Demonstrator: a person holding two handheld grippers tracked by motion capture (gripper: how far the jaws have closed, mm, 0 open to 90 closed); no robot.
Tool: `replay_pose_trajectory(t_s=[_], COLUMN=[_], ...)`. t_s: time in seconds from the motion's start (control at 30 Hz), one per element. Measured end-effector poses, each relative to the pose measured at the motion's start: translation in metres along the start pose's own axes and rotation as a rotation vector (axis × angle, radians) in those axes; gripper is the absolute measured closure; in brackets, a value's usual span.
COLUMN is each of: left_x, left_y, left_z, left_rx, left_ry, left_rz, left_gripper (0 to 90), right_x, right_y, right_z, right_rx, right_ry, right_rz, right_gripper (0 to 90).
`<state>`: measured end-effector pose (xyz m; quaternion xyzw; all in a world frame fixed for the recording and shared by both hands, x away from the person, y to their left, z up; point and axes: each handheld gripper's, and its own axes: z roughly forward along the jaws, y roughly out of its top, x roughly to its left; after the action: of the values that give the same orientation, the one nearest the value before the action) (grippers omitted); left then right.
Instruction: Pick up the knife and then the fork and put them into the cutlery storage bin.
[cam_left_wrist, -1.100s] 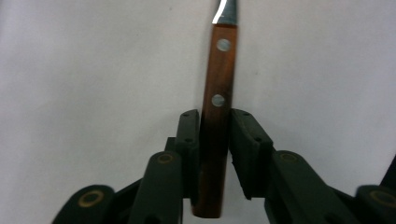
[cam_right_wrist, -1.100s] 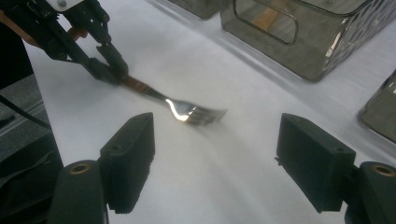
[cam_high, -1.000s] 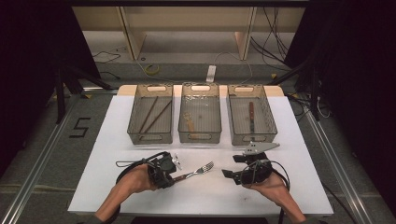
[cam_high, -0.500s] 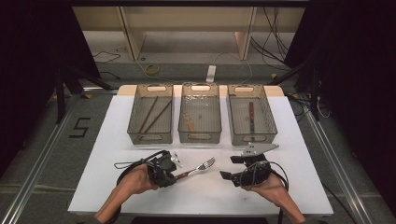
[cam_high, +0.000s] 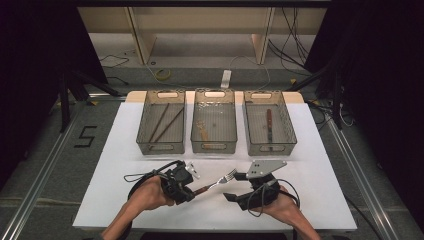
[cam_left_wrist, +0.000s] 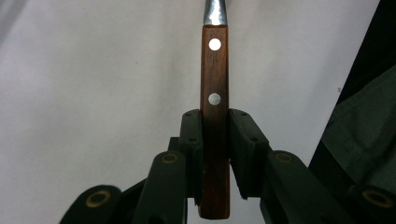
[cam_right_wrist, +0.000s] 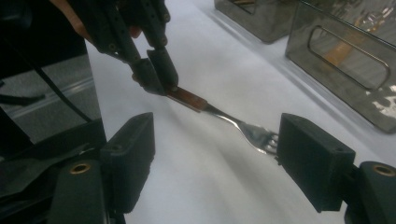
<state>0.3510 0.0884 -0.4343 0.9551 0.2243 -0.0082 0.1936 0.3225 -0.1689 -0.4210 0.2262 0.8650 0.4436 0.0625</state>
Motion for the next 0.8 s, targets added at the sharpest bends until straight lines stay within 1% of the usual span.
replay_pose_trajectory(t_s=[0.17,0.2,0.23,0.27,0.33,0.37,0.47,0.53,0.6,0.73,0.8], left_x=[-0.003,-0.004,-0.005,-0.006,-0.008,-0.009,-0.01,-0.012,-0.014,-0.017,-0.019], left_y=[0.005,0.006,0.007,0.008,0.011,0.012,0.016,0.019,0.021,0.027,0.029], left_z=[-0.004,-0.004,-0.004,-0.004,-0.005,-0.005,-0.007,-0.01,-0.013,-0.011,-0.01], left_rx=[-0.011,-0.009,-0.007,-0.01,-0.002,-0.006,-0.004,0.0,-0.001,-0.003,0.009], left_ry=[-0.027,-0.03,-0.03,-0.033,-0.041,-0.043,-0.054,-0.054,-0.066,-0.073,-0.08], left_rz=[0.002,0.006,0.009,0.005,0.012,0.008,0.016,0.026,0.036,0.052,0.067], left_gripper=[75.4,75.4,75.4,75.3,75.3,75.4,75.4,75.3,75.3,75.3,75.3], right_x=[0.011,0.014,0.016,0.018,0.021,0.023,0.026,0.028,0.03,0.033,0.035], right_y=[0.002,0.003,0.003,0.003,0.004,0.004,0.004,0.004,0.003,0.002,0.001], right_z=[0.01,0.012,0.013,0.014,0.016,0.017,0.02,0.022,0.024,0.027,0.031], right_rx=[0.033,0.038,0.045,0.047,0.051,0.048,0.059,0.064,0.072,0.092,0.113], right_ry=[-0.015,-0.026,-0.04,-0.047,-0.052,-0.055,-0.063,-0.079,-0.116,-0.128,-0.142], right_rz=[-0.08,-0.095,-0.121,-0.135,-0.157,-0.164,-0.206,-0.23,-0.268,-0.316,-0.338], right_gripper=[28.9,29.0,29.0,29.0,29.3,29.3,29.6,31.0,31.2,32.1,34.3])
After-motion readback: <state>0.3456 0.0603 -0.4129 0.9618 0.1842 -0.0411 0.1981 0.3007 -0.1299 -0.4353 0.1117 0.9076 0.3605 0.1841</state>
